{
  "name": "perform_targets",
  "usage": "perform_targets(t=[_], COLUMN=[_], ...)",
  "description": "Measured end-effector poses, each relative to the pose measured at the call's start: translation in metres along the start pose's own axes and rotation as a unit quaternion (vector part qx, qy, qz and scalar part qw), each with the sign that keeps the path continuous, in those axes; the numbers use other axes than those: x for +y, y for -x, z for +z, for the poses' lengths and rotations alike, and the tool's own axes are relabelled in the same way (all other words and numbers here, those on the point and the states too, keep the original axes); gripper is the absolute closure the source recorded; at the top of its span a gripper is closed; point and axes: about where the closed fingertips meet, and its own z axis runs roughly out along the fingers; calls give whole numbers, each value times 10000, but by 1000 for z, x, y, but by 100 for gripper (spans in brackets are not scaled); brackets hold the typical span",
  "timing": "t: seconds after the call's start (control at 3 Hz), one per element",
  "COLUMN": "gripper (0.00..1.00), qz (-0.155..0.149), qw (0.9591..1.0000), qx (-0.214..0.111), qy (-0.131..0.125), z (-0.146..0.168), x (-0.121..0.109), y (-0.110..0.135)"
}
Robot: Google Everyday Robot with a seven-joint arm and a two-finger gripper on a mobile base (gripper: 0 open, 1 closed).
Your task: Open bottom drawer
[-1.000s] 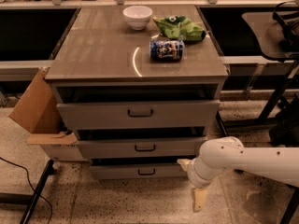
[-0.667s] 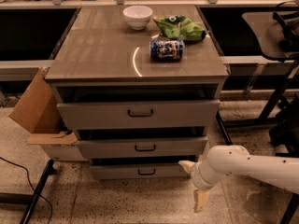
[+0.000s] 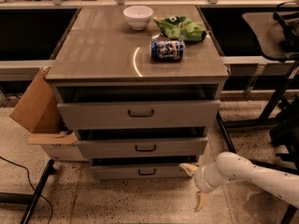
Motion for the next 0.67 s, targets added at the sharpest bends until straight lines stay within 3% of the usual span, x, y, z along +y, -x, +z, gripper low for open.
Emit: perform_targets(t=[0.33,0.67], gripper=[0,0], qz=[41,44], qw=[9984,9985], qx=[-555,-550], qy=[31,25], z=[54,54], x=[-15,-15], y=[-42,-42])
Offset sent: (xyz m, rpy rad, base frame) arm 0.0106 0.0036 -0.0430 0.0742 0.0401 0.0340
